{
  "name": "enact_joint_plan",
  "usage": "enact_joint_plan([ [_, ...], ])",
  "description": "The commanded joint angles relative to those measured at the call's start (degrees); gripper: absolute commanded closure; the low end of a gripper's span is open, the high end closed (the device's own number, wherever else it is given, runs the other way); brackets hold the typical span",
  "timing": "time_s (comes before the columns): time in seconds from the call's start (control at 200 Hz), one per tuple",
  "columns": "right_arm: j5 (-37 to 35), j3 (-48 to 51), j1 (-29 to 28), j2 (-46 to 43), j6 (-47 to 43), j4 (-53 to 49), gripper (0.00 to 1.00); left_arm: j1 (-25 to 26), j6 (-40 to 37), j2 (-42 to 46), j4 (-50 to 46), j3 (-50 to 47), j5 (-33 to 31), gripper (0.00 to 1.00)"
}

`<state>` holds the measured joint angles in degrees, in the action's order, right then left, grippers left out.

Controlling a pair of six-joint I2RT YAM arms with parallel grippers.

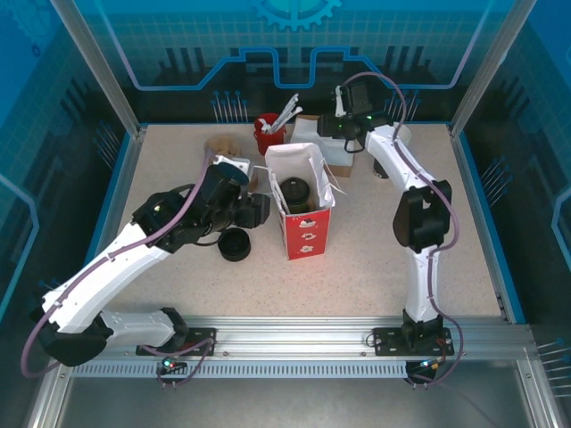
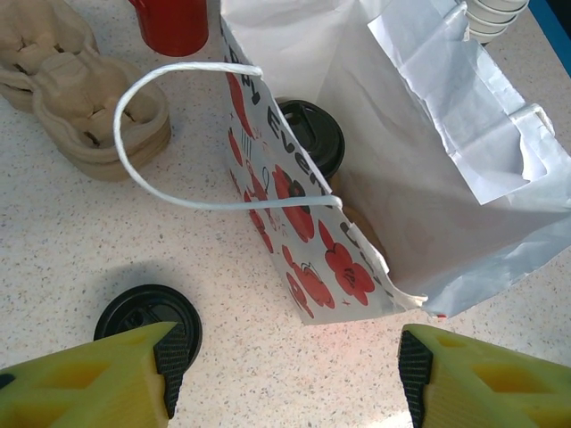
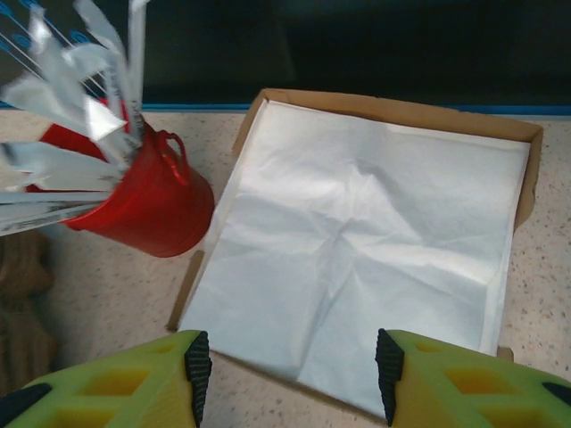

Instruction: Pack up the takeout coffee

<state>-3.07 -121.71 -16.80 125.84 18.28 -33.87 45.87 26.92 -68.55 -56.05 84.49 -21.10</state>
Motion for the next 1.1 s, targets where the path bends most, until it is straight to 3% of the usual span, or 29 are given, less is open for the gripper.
enact_joint_plan([
  [0.0,-3.70,-5.77,-0.93,5.27,-2.04,-3.18,0.45,-0.45,0.96,2.16,-1.86,-0.50,-1.83,0.34],
  [0.435,-7.22,-26.59,-0.99,24.83,-7.71,-9.64,0.38,-0.67,2.11,2.90,-4.65,-1.60,-2.56,0.34],
  [0.695,-8.64,-28.59,-0.95,28.24,-9.89,-7.18,0.31,-0.67,2.44,2.87,-5.59,-1.61,-2.63,0.34],
  [1.096,-9.15,-31.31,-0.87,32.09,-10.75,-6.05,0.32,-0.64,2.79,3.64,-6.40,-2.37,-3.07,0.34],
])
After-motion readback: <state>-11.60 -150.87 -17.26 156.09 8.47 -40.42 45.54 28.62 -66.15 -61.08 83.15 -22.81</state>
